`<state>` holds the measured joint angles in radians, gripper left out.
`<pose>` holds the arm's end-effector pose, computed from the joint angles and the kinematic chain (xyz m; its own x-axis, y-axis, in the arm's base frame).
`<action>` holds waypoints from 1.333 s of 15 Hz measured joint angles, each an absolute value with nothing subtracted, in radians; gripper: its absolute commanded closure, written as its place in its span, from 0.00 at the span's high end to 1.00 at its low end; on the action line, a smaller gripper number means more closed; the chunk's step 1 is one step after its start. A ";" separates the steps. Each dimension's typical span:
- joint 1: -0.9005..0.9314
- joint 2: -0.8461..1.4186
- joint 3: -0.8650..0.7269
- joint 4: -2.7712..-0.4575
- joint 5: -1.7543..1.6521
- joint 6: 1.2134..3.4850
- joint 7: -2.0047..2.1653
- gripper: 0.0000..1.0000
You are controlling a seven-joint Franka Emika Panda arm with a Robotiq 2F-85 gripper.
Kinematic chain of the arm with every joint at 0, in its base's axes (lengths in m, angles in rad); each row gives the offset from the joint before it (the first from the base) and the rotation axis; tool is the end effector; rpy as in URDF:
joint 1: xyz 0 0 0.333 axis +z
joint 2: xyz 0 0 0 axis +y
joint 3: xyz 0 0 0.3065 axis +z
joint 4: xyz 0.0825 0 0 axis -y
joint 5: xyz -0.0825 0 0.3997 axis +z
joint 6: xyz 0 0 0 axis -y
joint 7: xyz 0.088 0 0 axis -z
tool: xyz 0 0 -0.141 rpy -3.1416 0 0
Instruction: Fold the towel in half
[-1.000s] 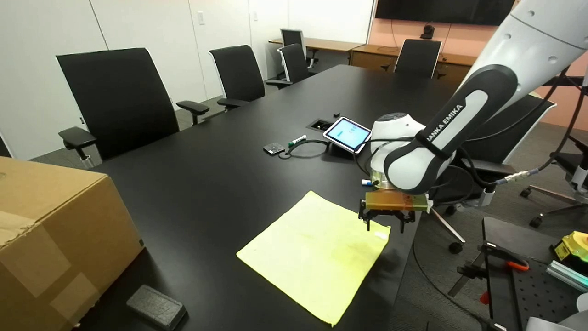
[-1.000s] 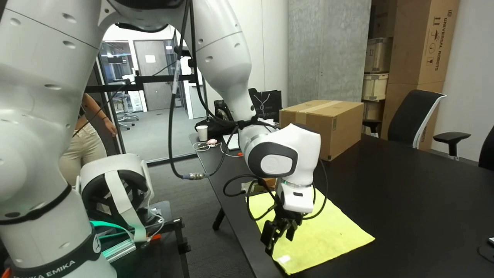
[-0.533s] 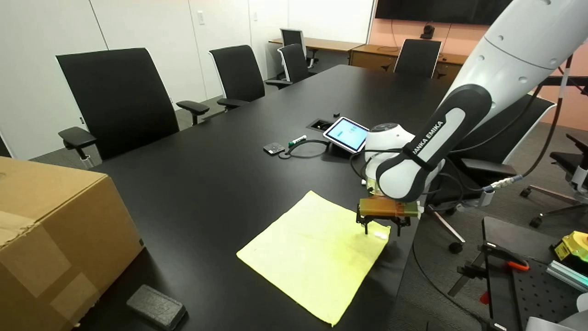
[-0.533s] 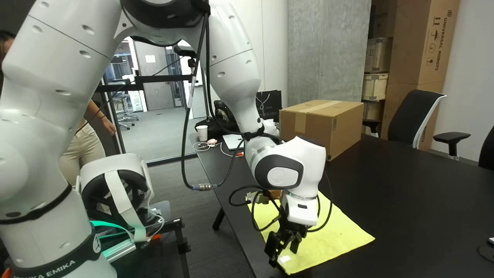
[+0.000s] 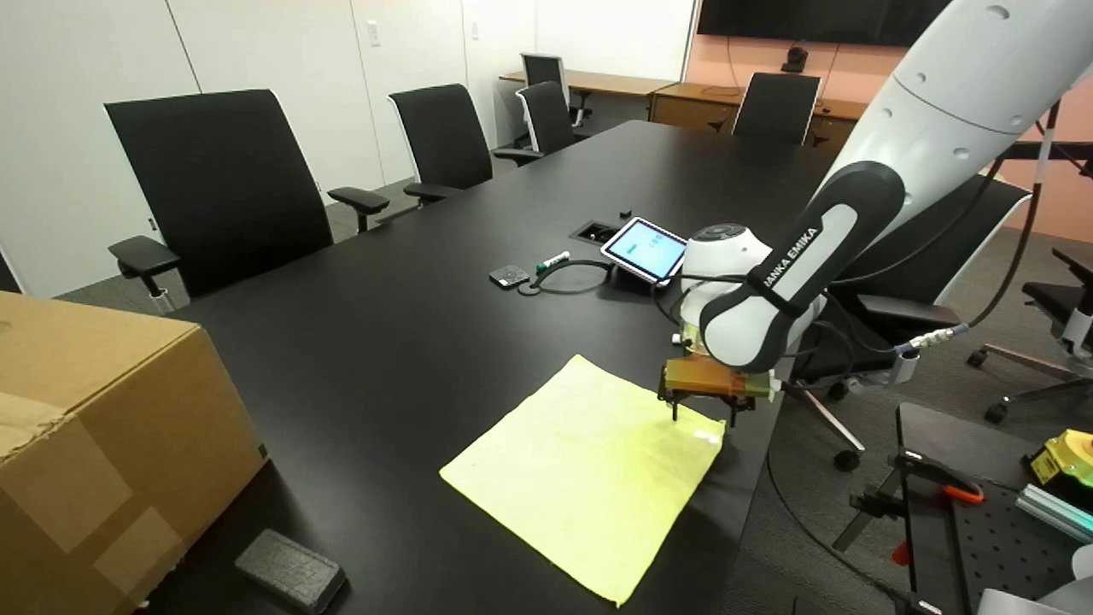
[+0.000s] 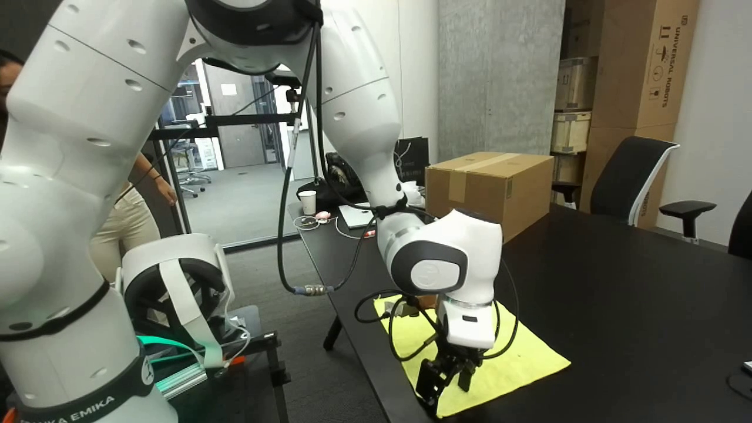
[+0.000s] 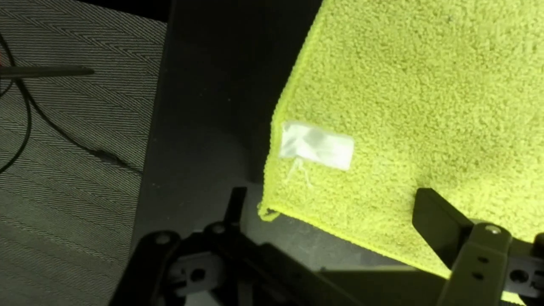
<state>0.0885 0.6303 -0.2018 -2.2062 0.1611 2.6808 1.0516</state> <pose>0.5096 -0.0772 0.0299 0.2816 -0.9595 -0.0066 -0.9488 -0.2795 0.1472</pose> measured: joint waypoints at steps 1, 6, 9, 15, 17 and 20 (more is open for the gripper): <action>0.088 0.633 -0.199 -2.206 0.166 2.692 1.052 1.00; 0.072 0.665 -0.148 -2.211 0.234 2.783 1.050 1.00; 0.054 0.673 -0.125 -2.221 0.273 2.824 1.048 1.00; 0.039 0.673 -0.111 -2.233 0.293 2.850 1.038 0.94; 0.039 0.672 -0.111 -2.233 0.293 2.849 1.029 0.79; 0.039 0.670 -0.112 -2.232 0.293 2.847 1.006 0.49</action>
